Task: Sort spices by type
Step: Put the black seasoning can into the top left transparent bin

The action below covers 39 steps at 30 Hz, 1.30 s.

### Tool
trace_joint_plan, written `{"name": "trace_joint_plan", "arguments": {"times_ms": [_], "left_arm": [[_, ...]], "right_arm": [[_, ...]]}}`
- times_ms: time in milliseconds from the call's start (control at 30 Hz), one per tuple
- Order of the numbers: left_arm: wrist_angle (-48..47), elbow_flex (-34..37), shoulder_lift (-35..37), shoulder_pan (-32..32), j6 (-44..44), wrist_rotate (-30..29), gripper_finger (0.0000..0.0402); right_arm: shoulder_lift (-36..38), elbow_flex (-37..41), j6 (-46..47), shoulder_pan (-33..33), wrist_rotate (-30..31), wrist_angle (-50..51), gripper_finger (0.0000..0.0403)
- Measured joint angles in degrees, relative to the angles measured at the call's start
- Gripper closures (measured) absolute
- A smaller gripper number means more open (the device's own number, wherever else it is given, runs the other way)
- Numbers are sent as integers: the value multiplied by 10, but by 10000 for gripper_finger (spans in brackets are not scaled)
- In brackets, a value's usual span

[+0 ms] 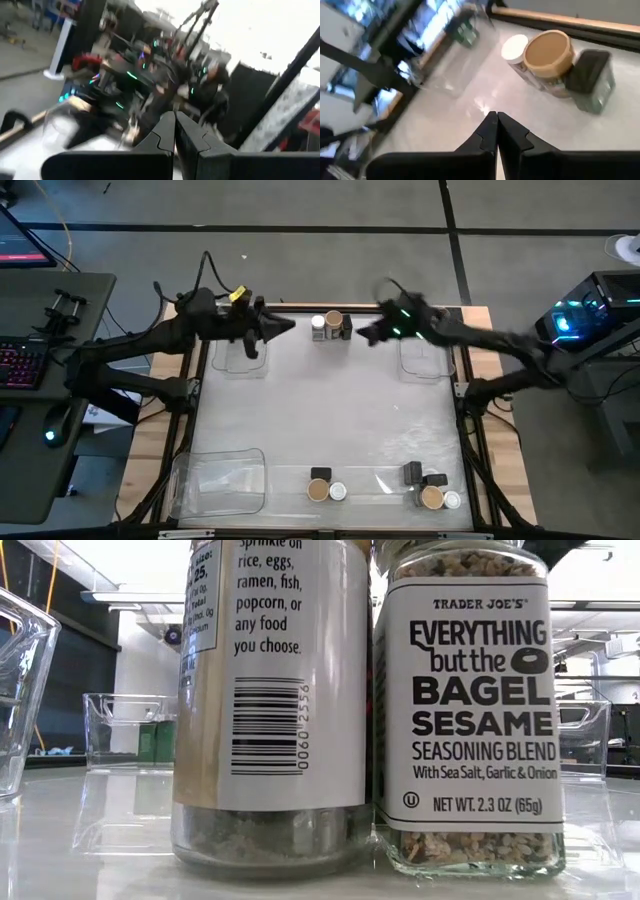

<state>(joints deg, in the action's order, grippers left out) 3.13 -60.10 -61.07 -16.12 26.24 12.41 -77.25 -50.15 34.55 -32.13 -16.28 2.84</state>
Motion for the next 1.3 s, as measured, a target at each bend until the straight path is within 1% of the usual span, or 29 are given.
{"name": "trace_joint_plan", "arguments": {"times_ms": [67,167,300,367,433,533,767,1100,1300], "left_arm": [[-54,0,16,0,-13,2,401],[-116,0,42,0,-34,-6,401],[-160,0,73,0,-69,-7,401],[-174,0,85,0,-87,-8,401],[-181,0,94,0,-98,-8,401],[-185,0,101,0,-108,-8,401],[-192,0,103,0,-109,-9,401],[-199,0,102,0,-109,-15,401],[-199,0,102,0,-109,-46,401]], "right_arm": [[-75,-65,-34,-22,-13,44,403],[-161,-154,-72,-39,13,123,403],[-229,-239,-91,-44,74,187,403],[-255,-263,-91,-45,92,211,403],[-276,-278,-89,-45,102,214,403],[-293,-292,-74,-44,103,214,403],[-301,-294,-65,-42,147,228,403],[-301,-278,-66,-37,148,231,403],[-300,-278,-81,-24,142,243,403]]}}
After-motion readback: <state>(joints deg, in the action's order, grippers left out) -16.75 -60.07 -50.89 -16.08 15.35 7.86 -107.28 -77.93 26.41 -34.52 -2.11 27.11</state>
